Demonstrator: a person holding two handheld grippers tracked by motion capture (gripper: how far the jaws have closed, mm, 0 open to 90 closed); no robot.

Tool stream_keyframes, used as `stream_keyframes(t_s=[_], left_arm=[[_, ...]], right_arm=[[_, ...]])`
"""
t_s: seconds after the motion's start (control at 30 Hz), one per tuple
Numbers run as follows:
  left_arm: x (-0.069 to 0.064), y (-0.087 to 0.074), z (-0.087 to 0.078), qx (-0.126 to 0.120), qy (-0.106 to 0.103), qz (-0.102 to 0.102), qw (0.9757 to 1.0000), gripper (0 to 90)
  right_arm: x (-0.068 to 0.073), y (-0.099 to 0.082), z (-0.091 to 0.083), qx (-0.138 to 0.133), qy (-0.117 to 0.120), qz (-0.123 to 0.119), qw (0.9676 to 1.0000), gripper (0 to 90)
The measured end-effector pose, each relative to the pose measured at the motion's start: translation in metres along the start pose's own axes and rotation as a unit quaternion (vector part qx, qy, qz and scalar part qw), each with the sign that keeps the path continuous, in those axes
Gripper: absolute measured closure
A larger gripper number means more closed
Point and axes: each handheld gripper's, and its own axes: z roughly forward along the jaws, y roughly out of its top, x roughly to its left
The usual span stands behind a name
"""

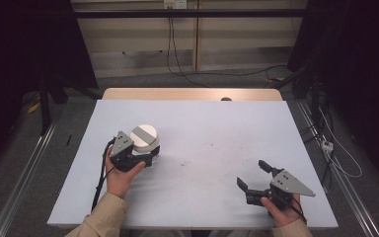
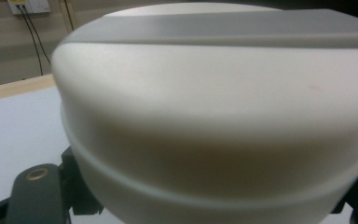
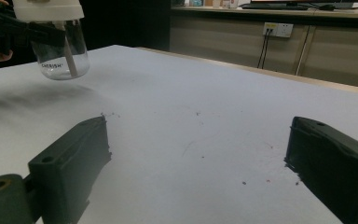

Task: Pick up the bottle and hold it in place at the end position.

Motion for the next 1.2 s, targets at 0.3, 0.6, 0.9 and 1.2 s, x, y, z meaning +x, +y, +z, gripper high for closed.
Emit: stream_keyframes(t_s=[0.3, 0.6, 0.9, 1.2], left_arm=[[-0.005, 0.006, 0.008, -0.006, -0.006, 0.003, 1.0000, 18.7], [-0.008, 0.008, 0.015, -0.005, -0.011, 0.006, 0.9999, 18.7], [-0.011, 0.013, 0.024, -0.011, -0.015, 0.002, 0.9998, 18.7], [-0.013, 0.017, 0.031, -0.015, -0.018, -0.001, 0.9997, 18.7]], right_arm=[[0.000, 0.000, 0.000, -0.001, 0.001, 0.003, 1.0000, 5.6], [0.000, 0.000, 0.000, -0.002, 0.001, 0.003, 1.0000, 5.6], [0.001, 0.000, 0.001, 0.000, 0.004, 0.002, 1.0000, 5.2], [0.000, 0.000, 0.001, -0.001, 0.004, 0.005, 1.0000, 5.2]])
